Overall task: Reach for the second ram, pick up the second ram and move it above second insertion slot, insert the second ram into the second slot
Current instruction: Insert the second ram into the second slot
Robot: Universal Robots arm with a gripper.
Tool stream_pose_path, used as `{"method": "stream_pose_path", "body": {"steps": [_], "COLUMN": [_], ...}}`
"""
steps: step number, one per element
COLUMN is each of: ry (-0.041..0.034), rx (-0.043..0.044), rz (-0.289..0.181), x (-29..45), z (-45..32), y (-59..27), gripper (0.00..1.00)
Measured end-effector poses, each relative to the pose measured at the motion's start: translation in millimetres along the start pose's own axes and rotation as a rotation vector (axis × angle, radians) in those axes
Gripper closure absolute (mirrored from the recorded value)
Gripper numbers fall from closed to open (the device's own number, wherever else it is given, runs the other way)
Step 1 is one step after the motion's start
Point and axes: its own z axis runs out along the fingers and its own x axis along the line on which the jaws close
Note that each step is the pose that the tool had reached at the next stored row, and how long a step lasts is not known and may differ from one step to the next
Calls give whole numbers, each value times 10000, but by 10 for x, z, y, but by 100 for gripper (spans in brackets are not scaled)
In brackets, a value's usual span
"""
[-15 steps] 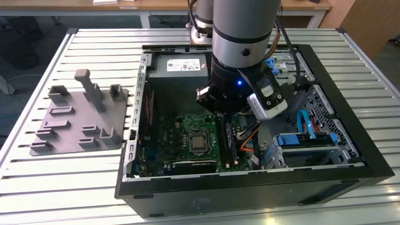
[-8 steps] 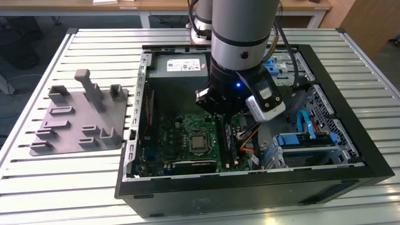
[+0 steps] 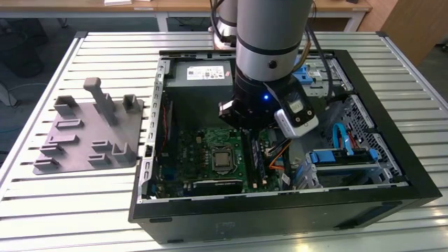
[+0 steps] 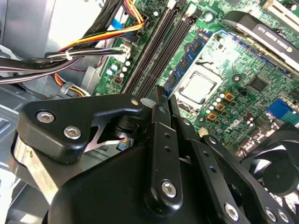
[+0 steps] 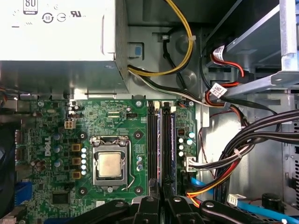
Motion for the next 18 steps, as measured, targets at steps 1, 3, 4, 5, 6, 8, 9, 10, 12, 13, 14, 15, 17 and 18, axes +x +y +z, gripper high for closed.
{"method": "stream_pose_path", "body": {"steps": [1, 3, 4, 5, 6, 8, 9, 10, 12, 13, 14, 15, 17, 18], "ry": [0, 1, 1, 0, 0, 0, 0, 0, 0, 1, 1, 0, -1, 0], "rx": [1, 1, 1, 1, 1, 0, 1, 1, 2, 4, 5, 5, 5, 7], "rz": [0, 0, 0, 0, 0, 0, 0, 1, 2, 1, 3, 5, 8, 7], "x": [0, 1, 2, 2, 3, 6, 8, 11, 19, 20, 22, 25, 34, 37], "z": [7, 24, 35, 47, 59, 78, 87, 97, 126, 144, 162, 182, 217, 235], "y": [0, -1, -1, -2, -2, -3, -4, -4, -6, -7, -7, -8, -10, -11], "gripper": [86, 86, 86, 86, 86, 86, 86, 86, 86, 86, 86, 86, 86, 86]}}
